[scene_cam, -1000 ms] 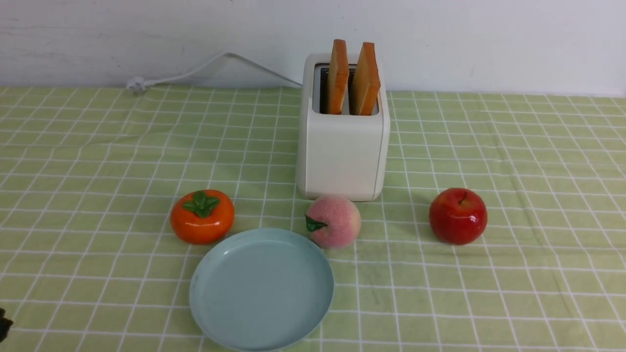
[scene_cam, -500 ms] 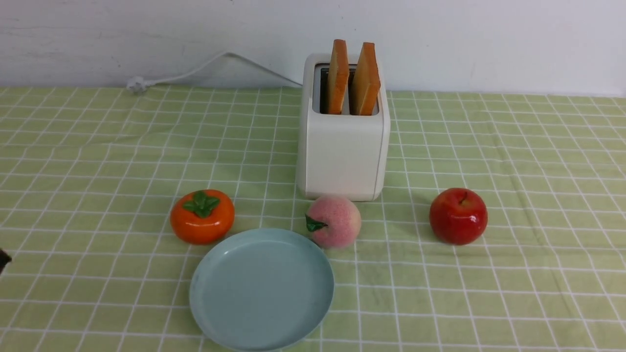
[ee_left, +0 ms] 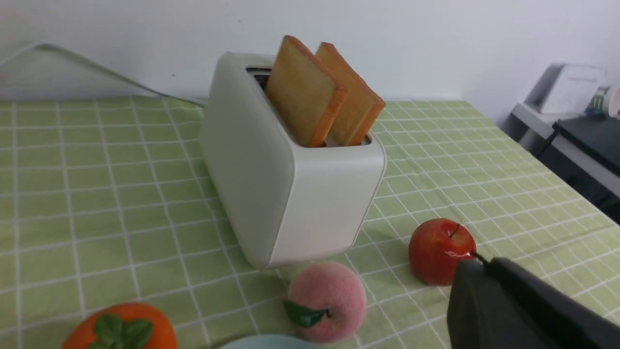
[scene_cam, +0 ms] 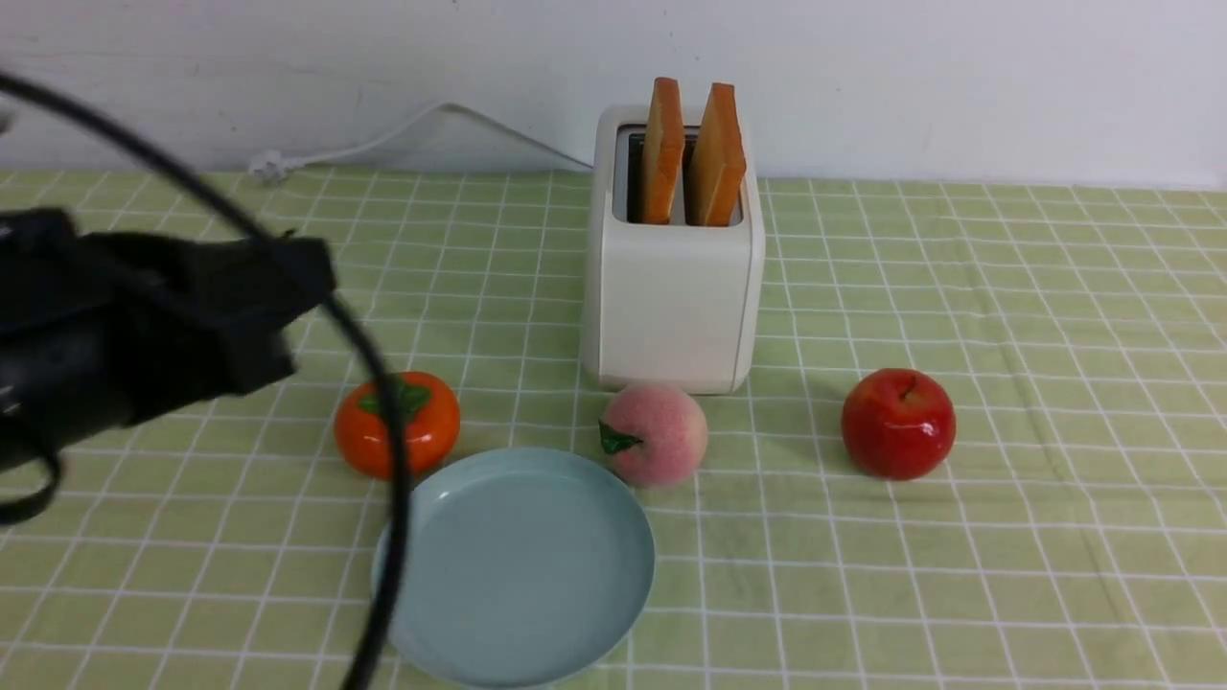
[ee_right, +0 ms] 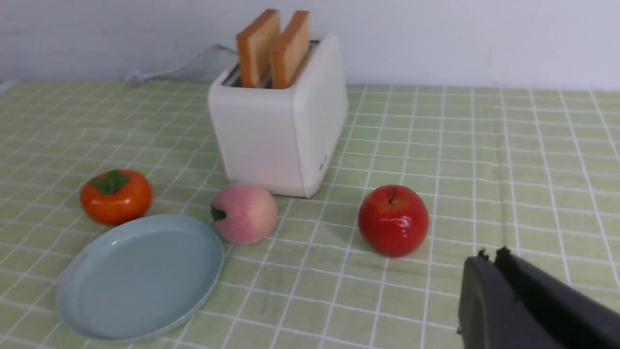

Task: Take toasted bread from bread machine on green coffee tablecloth place on plate.
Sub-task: 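Reach for a toast slice standing in the toaster with the left gripper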

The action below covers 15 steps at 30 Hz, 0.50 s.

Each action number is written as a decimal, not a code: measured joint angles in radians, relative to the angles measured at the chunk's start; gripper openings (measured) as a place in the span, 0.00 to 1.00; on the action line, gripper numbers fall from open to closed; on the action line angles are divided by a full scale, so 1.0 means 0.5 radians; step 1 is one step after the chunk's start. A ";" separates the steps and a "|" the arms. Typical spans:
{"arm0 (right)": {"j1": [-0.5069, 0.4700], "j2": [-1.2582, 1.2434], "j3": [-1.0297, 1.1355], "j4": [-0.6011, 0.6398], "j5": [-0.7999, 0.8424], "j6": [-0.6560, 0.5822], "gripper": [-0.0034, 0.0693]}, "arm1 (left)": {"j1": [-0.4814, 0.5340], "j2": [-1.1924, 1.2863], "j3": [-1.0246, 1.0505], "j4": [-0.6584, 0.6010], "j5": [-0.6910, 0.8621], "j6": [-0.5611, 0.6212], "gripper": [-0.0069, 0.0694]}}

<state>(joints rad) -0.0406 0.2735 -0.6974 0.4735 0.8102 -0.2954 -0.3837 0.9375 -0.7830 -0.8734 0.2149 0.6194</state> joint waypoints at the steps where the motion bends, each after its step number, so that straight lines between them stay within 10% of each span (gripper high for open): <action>1: 0.000 0.044 -0.075 0.044 0.044 -0.039 0.08 | -0.048 0.099 -0.063 0.000 -0.033 0.036 0.07; 15: 0.134 0.666 -0.566 0.279 0.486 -0.220 0.10 | -0.455 1.222 -0.793 -0.038 -0.625 0.328 0.21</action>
<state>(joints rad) 0.0265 0.6066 -0.9805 0.6131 1.0530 -0.4056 -0.6112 1.5484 -1.1793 -0.8922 -0.0977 0.7834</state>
